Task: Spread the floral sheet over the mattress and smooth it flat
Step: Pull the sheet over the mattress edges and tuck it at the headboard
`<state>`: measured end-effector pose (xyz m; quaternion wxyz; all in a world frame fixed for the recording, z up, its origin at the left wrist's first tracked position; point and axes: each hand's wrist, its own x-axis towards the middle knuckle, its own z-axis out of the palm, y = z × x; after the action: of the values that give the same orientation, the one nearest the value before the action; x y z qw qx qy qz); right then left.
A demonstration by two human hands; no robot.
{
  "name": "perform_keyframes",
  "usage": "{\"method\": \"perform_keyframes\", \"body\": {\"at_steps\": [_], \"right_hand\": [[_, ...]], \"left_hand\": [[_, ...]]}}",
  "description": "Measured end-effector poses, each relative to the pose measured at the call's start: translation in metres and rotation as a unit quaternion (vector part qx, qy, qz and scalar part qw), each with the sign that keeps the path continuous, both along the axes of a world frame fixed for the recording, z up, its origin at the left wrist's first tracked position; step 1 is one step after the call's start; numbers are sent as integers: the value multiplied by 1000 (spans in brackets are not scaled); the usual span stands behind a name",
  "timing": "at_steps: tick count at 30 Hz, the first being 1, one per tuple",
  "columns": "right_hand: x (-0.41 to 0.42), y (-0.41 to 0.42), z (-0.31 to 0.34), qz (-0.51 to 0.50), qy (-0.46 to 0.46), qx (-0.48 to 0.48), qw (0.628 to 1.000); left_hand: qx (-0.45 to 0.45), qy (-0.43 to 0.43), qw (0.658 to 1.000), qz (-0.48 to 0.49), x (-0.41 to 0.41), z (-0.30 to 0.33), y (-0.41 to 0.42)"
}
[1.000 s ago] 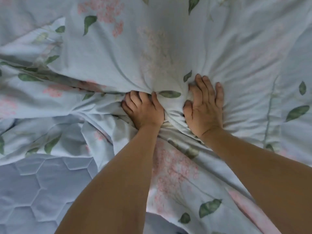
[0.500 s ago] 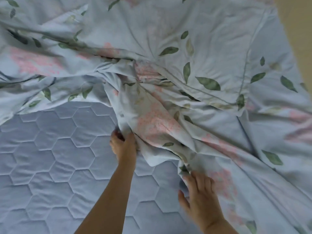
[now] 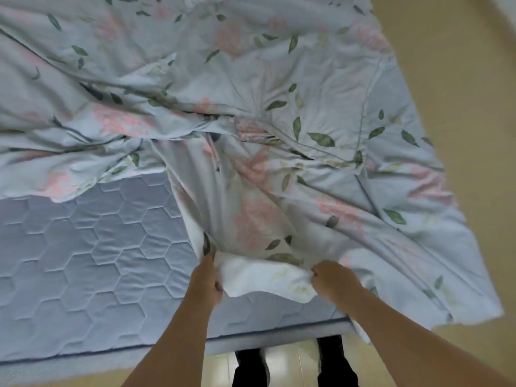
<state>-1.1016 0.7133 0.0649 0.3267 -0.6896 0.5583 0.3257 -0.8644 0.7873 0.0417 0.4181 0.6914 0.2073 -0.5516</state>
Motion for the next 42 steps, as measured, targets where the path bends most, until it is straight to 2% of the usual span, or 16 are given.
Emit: {"method": "perform_keyframes", "body": {"at_steps": [2,6,9,13,16,19,21,24,27,30,32,34,37,39,42], "right_hand": [[-3,20,36,1,-25,55,998],[-4,64,115,44,-48,60,996],[-17,105,153,79,-69,86,991],[-52,162,193,153,-39,121,980],[-71,183,208,191,4,120,974],[-74,191,224,247,15,121,961],[-60,197,238,265,-4,125,956],[-26,214,247,211,-101,143,962],[19,235,259,224,-180,71,955],[62,246,269,250,-216,-89,940],[88,247,278,249,-220,-145,932],[108,247,284,237,-190,-68,950],[122,250,292,257,-105,39,960],[124,255,296,273,-32,63,960],[113,258,297,288,64,119,948]], "left_hand": [[-12,6,999,38,-3,41,42],[-46,-2,995,85,-16,131,107],[-52,-26,995,78,-28,182,144],[-6,-58,998,36,-62,226,213],[78,-83,993,2,-88,235,273],[105,-85,991,25,-109,242,317],[84,-116,989,32,-112,248,325],[39,-244,965,-86,-102,274,315],[-73,-298,947,-96,-87,307,297],[-189,-239,950,-61,-59,322,281],[-245,-182,952,-35,-37,325,277],[-288,-111,950,36,-15,321,272],[-327,28,925,193,10,317,259],[-289,75,913,277,30,309,251],[-216,121,928,280,62,308,235]]}}
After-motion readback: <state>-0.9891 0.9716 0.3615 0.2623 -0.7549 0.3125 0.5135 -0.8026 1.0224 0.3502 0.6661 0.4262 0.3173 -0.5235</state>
